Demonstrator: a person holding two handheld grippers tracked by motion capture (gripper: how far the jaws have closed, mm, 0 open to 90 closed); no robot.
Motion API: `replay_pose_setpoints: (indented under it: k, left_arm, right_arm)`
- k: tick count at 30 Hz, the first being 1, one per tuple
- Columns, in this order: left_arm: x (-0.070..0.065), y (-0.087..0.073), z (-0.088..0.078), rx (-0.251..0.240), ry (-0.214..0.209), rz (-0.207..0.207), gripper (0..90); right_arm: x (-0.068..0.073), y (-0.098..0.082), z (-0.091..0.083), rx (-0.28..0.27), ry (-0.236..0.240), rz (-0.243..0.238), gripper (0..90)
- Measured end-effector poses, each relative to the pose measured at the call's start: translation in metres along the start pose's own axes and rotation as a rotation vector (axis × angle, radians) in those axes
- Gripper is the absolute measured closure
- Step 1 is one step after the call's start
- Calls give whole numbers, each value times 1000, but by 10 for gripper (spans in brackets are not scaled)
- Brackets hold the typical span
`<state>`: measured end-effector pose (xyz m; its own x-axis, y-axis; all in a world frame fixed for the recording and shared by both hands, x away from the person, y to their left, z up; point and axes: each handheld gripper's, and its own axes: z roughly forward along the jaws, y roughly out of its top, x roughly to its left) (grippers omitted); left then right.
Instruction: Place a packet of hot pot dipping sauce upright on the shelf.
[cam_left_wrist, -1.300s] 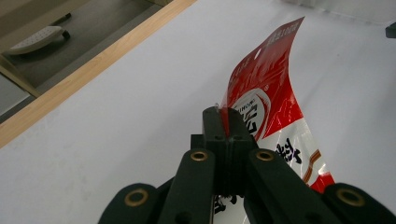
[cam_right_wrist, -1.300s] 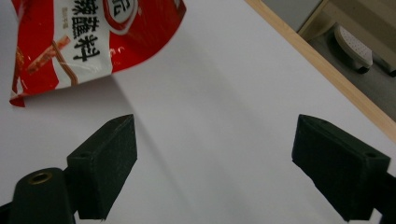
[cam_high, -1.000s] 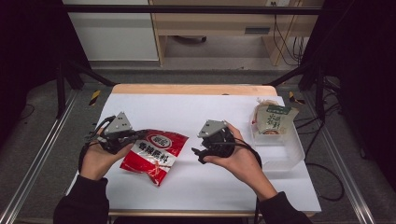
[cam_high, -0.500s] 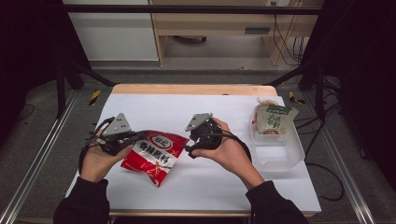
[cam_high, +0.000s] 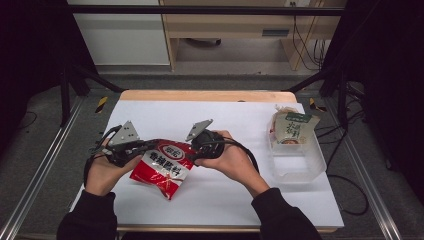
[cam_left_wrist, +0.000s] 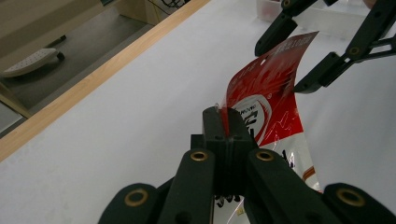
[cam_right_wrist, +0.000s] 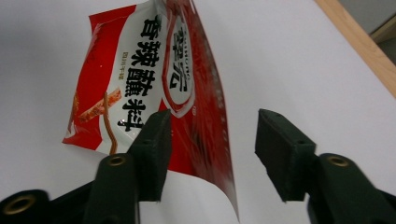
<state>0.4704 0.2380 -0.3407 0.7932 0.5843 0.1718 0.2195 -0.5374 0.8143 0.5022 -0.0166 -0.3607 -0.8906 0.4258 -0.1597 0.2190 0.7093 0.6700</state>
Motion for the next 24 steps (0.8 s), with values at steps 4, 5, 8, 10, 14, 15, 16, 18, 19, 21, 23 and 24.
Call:
replay_pose_setpoints:
  k: [4,5,8,10,14,15,16,18,19,21,23,24]
  left_arm:
    - [2,-1,-1,-4,2,-7,900]
    - [3,-1,-2,-4,1,-8,900]
    - [4,-2,-3,-9,3,-14,900]
    - [4,-2,-4,-12,4,-16,900]
    - [6,-3,-5,-15,9,-26,900]
    - [7,-3,-6,-20,9,-31,900]
    - [8,-3,-7,-18,8,-27,900]
    - [9,-4,-8,-27,6,-39,900]
    - [9,-4,-9,-31,7,-43,897]
    - [11,-5,-11,-37,15,-51,853]
    - [13,-6,-11,-49,15,-68,772]
    - [14,-6,-11,-58,17,-79,698]
  right_arm:
    - [1,4,8,21,23,-10,582]
    - [1,5,10,28,29,-5,605]
    - [1,5,13,42,36,-18,686]
    - [1,6,14,36,38,-25,743]
    - [1,7,12,29,45,-27,874]
    - [1,8,11,23,48,-26,886]
    - [1,9,10,23,45,-28,896]
    - [2,11,8,22,49,-37,898]
    - [2,12,7,26,48,-37,899]
    - [3,15,4,29,48,-47,900]
    - [3,19,0,34,52,-53,900]
    - [2,20,-2,36,54,-61,900]
